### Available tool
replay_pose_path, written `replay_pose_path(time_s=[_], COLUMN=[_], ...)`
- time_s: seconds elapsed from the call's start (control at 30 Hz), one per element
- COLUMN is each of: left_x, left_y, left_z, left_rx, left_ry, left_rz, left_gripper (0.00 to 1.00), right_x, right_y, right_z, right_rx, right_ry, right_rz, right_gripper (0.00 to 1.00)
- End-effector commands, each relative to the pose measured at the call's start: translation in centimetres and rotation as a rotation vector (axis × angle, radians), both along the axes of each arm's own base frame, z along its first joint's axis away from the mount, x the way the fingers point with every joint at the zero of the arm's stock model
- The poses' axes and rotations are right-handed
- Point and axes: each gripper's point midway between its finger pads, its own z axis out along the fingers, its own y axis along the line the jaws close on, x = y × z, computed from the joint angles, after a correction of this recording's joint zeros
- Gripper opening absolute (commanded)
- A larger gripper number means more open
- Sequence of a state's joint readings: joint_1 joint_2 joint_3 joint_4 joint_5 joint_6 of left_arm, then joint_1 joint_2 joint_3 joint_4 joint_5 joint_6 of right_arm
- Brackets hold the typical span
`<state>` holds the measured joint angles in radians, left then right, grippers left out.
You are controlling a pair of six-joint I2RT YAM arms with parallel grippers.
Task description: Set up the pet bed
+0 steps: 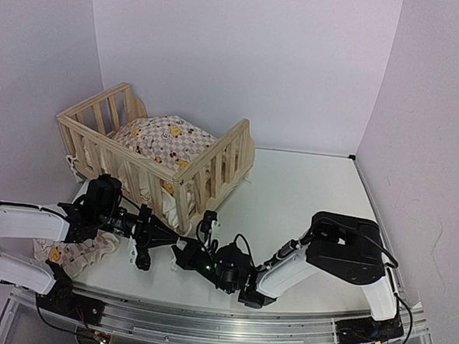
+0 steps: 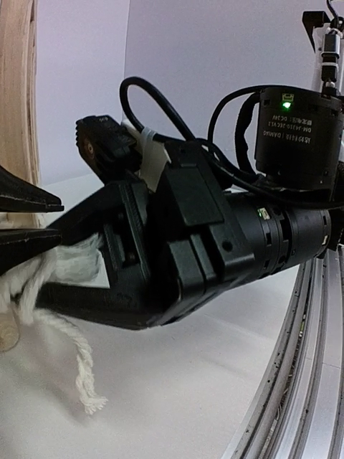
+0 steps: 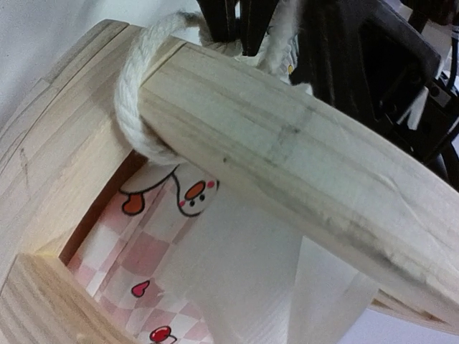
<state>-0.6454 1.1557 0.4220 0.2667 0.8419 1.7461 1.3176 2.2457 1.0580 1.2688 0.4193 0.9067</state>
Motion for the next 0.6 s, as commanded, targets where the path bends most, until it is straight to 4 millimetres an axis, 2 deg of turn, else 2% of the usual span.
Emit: replay_pose_path(time_s=[0.0, 0.07, 0.2, 0.4, 0.57], left_x=[0.3, 0.9, 2.5, 2.2, 1.5], left_y=[-0.9, -0.8, -0.4, 0.9, 2.3], left_z=[2.8, 2.1, 2.0, 2.6, 3.6], left_rx=[-0.054, -0.03, 0.018, 0.055, 0.093], left_ry=[-0.056, -0.06, -0.027, 0.088, 0.302], left_rz=[-0.034, -0.004, 0.095, 0.154, 0.219], left_gripper=[0.16, 0.26, 0.35, 0.46, 0.54], right_x=[-1.1, -1.0, -0.7, -0.2, 0.0], right_y=[1.2, 1.2, 0.9, 1.1, 0.9], right_z=[-0.7, -0.8, -1.1, -1.2, -1.4], right_rx=[-0.012, -0.004, 0.008, 0.02, 0.028], right_ry=[0.006, 0.021, 0.047, 0.051, 0.06], right_rz=[0.069, 0.07, 0.065, 0.064, 0.057], right_gripper=[0.0, 0.0, 0.0, 0.0, 0.0])
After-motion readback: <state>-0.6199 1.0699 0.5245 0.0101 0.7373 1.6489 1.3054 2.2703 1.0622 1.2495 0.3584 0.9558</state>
